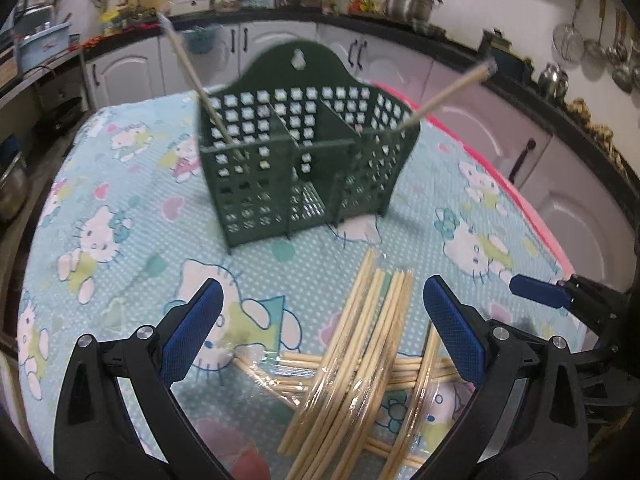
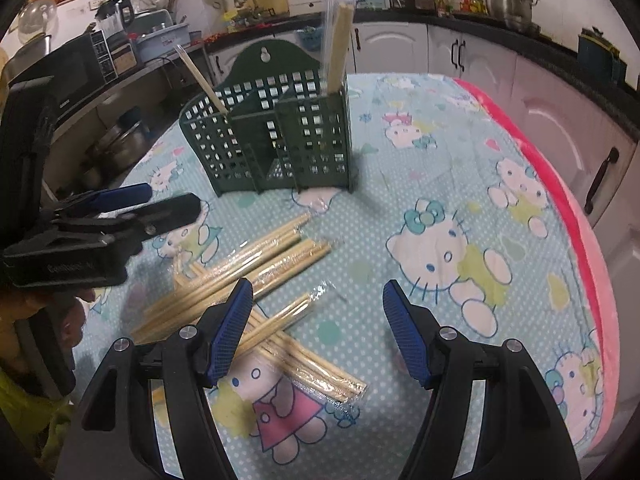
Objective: Organize utensils
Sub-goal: 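Move both grippers back down to the remaining chopsticks, then close the left gripper on a chopstick while the right gripper grasps another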
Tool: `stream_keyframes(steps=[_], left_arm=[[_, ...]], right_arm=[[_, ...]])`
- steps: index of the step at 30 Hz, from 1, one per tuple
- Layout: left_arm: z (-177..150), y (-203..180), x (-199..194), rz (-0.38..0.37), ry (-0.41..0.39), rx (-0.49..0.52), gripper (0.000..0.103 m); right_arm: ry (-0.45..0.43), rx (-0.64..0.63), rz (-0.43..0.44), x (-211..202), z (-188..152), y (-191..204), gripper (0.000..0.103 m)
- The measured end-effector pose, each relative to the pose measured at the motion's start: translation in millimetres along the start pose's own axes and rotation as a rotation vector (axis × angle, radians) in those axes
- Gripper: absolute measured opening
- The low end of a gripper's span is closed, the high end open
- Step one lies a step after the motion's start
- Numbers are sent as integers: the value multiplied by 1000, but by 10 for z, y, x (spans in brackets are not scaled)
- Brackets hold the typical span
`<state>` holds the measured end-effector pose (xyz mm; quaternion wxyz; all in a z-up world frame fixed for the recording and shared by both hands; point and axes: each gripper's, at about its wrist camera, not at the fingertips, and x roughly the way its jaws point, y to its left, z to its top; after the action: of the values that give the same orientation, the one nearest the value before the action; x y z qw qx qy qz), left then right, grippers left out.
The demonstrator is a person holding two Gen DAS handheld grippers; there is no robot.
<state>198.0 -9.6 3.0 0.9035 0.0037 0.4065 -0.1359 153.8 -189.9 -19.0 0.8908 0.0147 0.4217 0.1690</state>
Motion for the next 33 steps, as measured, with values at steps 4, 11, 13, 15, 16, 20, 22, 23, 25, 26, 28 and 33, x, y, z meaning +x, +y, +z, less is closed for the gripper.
stream_keyframes(steps=[4,11,13,15,16,20,22,23,25,26,28,33], left_arm=[[11,-35,151,-23,42,22,92],[83,-76,391,-104,124,49,70],[103,-70,461,-123,151,41,67],[121,-74,523,-130,172,40,59],[131,-76,561,-138,183,38,55],[177,-81,701,-154,216,24,47],[202,-106,760,-157,229,32,42],[216,-129,789,-157,235,40,38],[243,-174,846,-159,244,54,34],[257,-193,875,-158,250,58,32],[288,-235,949,-150,260,62,31],[348,-322,1127,-132,288,68,25]], right_arm=[[23,10,23,53,-17,-17,65],[60,22,41,155,-44,-3,61],[76,28,48,208,-56,0,58],[96,40,53,274,-74,9,56],[104,45,56,300,-82,14,54],[142,70,73,421,-114,6,50],[158,90,81,470,-119,-9,48],[162,100,84,488,-119,-23,47],[166,121,92,514,-108,-50,46],[167,129,96,523,-102,-63,46],[170,144,101,540,-85,-83,43],[186,171,102,584,-42,-113,39]])
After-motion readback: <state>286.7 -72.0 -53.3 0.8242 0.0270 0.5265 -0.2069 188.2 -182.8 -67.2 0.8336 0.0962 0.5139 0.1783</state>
